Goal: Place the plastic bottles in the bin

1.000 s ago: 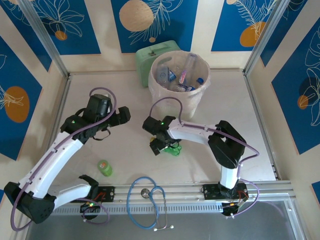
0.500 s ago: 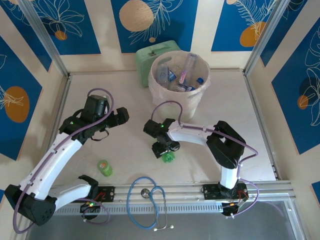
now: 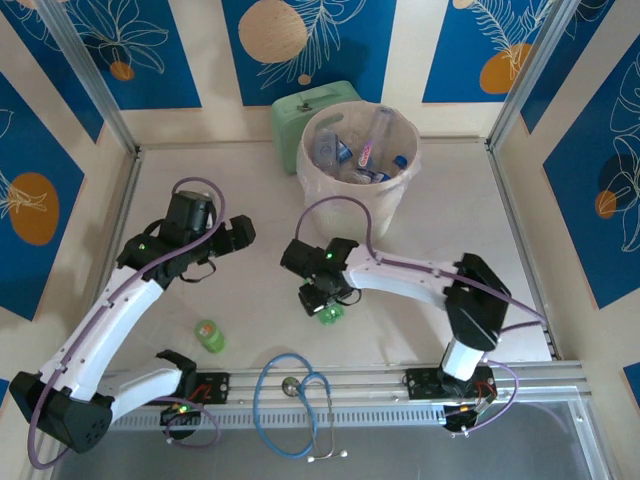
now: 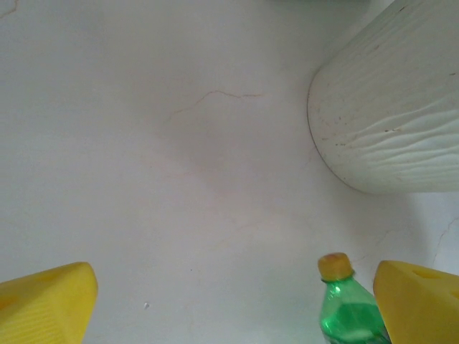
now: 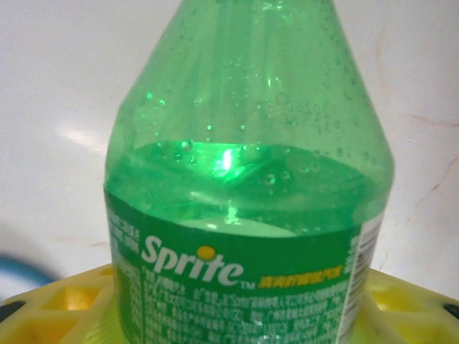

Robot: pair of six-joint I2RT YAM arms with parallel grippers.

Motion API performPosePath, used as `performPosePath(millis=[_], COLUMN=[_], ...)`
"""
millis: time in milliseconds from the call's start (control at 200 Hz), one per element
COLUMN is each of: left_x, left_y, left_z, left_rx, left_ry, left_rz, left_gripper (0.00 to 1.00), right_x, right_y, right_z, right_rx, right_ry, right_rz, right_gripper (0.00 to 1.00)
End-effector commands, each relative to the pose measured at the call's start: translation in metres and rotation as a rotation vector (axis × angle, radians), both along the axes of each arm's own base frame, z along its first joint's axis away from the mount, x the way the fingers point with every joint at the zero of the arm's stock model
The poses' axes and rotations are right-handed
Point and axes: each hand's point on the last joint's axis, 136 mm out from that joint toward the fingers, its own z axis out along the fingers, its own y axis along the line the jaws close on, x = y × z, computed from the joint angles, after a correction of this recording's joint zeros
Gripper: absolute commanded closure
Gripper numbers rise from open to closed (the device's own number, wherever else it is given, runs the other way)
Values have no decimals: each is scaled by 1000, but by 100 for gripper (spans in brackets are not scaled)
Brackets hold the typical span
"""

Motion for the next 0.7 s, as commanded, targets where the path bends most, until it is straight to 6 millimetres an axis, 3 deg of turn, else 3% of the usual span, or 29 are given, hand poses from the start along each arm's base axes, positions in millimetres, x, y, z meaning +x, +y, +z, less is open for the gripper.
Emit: performPosePath(millis=[0, 110, 210, 340, 430, 495, 695], left_x=[3, 4, 5, 3, 2, 2, -1], left_y=[5, 1, 0, 0, 0, -1, -1], left_z=[24, 32, 36, 37, 39, 39, 37], left_rx=[-13, -31, -40, -48, -55, -63, -62], left_ry=[-64, -91, -103, -104, -106, -105, -99], left_rz=[9, -15, -14, -16, -13, -15, -16], left_gripper=[2, 2, 1, 1, 1, 1, 1], right_x=[5, 23, 53, 105, 141, 164, 221], right_y=[8, 7, -8, -35, -49, -54, -65], right_z=[91, 173, 244, 300, 317, 317, 292], right_rx=[174, 330, 438, 519, 523, 502, 405], right_ry=[-130, -264, -401, -509, -556, -564, -550], right_rz=[-11, -24, -107, -251, -323, -357, -427], right_gripper=[43, 43, 43, 42, 41, 41, 41])
